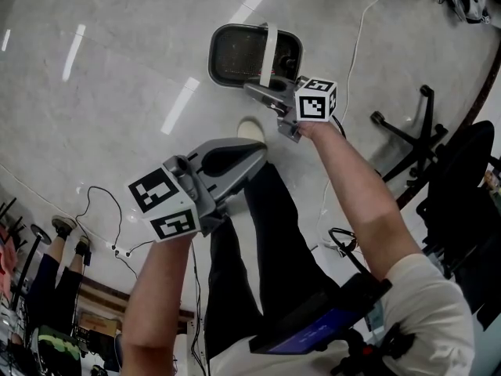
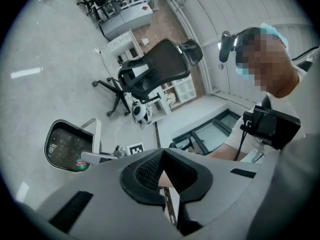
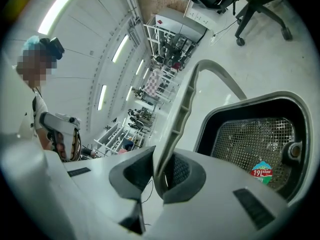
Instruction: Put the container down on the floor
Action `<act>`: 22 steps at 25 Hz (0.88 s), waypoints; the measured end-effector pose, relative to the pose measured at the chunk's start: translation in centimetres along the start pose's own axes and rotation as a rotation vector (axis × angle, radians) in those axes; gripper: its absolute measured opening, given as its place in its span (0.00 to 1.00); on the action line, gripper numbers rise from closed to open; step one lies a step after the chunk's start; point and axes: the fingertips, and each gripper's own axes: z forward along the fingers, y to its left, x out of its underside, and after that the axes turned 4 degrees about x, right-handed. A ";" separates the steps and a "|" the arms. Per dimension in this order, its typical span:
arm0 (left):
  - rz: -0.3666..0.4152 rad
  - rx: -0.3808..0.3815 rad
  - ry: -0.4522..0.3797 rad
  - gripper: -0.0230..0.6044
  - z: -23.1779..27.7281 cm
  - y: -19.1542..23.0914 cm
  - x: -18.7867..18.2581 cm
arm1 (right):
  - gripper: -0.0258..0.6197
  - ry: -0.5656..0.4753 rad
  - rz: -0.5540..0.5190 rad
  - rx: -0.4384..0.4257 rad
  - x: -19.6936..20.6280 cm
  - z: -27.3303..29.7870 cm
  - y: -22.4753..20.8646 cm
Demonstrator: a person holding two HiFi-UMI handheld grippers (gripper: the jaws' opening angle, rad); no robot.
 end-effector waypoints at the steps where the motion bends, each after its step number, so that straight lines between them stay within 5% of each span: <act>1: 0.001 -0.002 -0.002 0.05 0.1 0.0 0.0 | 0.09 0.000 0.003 0.001 0.0 0.0 0.0; 11: 0.007 -0.009 -0.017 0.05 0.3 -0.5 0.0 | 0.10 0.004 0.030 0.016 0.1 -0.7 -0.3; 22: 0.003 -0.013 -0.009 0.05 1.0 -0.5 0.4 | 0.30 0.026 0.053 -0.002 0.6 -1.6 -0.6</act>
